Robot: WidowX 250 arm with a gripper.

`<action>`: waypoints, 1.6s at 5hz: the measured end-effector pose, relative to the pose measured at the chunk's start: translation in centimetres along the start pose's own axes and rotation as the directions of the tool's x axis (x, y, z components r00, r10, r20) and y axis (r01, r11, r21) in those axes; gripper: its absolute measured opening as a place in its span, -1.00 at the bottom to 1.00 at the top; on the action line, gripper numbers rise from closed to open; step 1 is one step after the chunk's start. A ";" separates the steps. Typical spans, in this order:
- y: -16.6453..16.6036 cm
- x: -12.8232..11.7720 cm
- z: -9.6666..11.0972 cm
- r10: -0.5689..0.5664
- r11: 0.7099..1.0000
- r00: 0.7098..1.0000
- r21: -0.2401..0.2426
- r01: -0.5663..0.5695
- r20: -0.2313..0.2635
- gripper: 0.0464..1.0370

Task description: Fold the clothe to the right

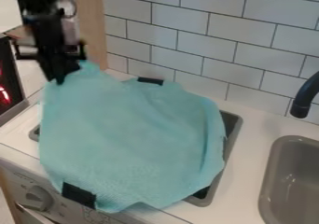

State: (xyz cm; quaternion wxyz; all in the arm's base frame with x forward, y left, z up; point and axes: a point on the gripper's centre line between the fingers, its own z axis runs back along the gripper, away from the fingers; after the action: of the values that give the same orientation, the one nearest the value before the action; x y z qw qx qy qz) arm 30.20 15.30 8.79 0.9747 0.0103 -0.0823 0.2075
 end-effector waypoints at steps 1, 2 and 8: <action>-2.3 -0.4 1.8 -0.044 0.999 0.998 -0.027 0.045 0.044 -0.99; -5.7 -2.6 1.7 -0.153 0.988 0.986 -0.023 0.154 0.062 -0.99; -14.9 -8.5 -5.9 -0.357 0.934 0.934 0.032 0.356 0.023 -0.99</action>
State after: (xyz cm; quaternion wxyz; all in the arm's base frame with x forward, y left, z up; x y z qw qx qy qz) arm 29.54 -1.41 1.80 0.9947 0.0414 -0.0902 0.0283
